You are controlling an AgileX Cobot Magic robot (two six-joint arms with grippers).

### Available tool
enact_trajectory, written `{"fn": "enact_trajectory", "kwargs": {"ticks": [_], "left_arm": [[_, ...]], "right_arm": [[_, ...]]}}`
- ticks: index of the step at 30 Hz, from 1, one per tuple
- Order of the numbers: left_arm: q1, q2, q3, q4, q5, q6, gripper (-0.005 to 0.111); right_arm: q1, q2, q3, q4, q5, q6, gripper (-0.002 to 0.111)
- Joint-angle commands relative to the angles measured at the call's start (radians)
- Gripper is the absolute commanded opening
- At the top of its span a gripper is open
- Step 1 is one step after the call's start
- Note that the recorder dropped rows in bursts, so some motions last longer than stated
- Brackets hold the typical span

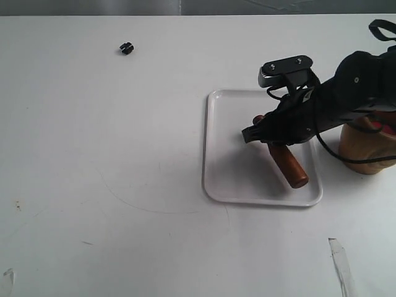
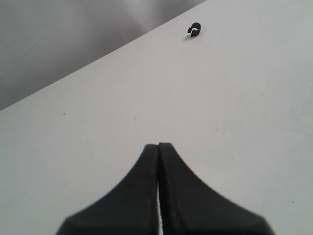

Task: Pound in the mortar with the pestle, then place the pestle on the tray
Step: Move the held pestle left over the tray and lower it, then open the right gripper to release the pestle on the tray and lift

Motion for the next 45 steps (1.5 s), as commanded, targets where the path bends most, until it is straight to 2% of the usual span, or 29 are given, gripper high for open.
{"fn": "enact_trajectory", "kwargs": {"ticks": [1,3,6,8,13,15,17,18,21,23,25,32,38,42,45], "left_arm": [[-0.008,-0.001,0.001,-0.007,-0.003,-0.008,0.0],[-0.008,-0.001,0.001,-0.007,-0.003,-0.008,0.0],[-0.008,-0.001,0.001,-0.007,-0.003,-0.008,0.0],[-0.008,-0.001,0.001,-0.007,-0.003,-0.008,0.0],[-0.008,-0.001,0.001,-0.007,-0.003,-0.008,0.0],[-0.008,-0.001,0.001,-0.007,-0.003,-0.008,0.0],[-0.008,-0.001,0.001,-0.007,-0.003,-0.008,0.0],[-0.008,-0.001,0.001,-0.007,-0.003,-0.008,0.0],[-0.008,-0.001,0.001,-0.007,-0.003,-0.008,0.0],[-0.008,-0.001,0.001,-0.007,-0.003,-0.008,0.0],[-0.008,-0.001,0.001,-0.007,-0.003,-0.008,0.0],[-0.008,-0.001,0.001,-0.007,-0.003,-0.008,0.0],[-0.008,-0.001,0.001,-0.007,-0.003,-0.008,0.0],[-0.008,-0.001,0.001,-0.007,-0.003,-0.008,0.0],[-0.008,-0.001,0.001,-0.007,-0.003,-0.008,0.0]], "right_arm": [[0.002,-0.002,-0.008,-0.003,-0.024,0.004,0.007],[0.002,-0.002,-0.008,-0.003,-0.024,0.004,0.018],[0.002,-0.002,-0.008,-0.003,-0.043,0.001,0.054],[0.002,-0.002,-0.008,-0.003,-0.072,0.001,0.067],[0.002,-0.051,-0.008,-0.017,-0.147,-0.005,0.068],[0.002,-0.088,-0.008,-0.017,-0.179,-0.005,0.065],[0.002,-0.14,0.01,-0.012,-0.253,-0.002,0.057],[0.002,-0.2,0.04,0.007,-0.334,-0.002,0.046],[0.002,-0.312,0.109,0.028,-0.486,0.003,0.027],[0.002,-0.43,0.188,0.025,-0.599,0.003,0.009],[0.002,-0.516,0.245,-0.009,-0.66,0.003,0.0],[0.002,-0.793,0.411,-0.133,-0.765,0.043,0.0],[0.002,-1.021,0.533,-0.291,-0.81,0.215,0.0],[0.002,-1.18,0.627,-0.425,-0.919,0.317,0.0],[0.002,-1.289,0.673,-0.439,-0.952,0.357,0.0]]}}
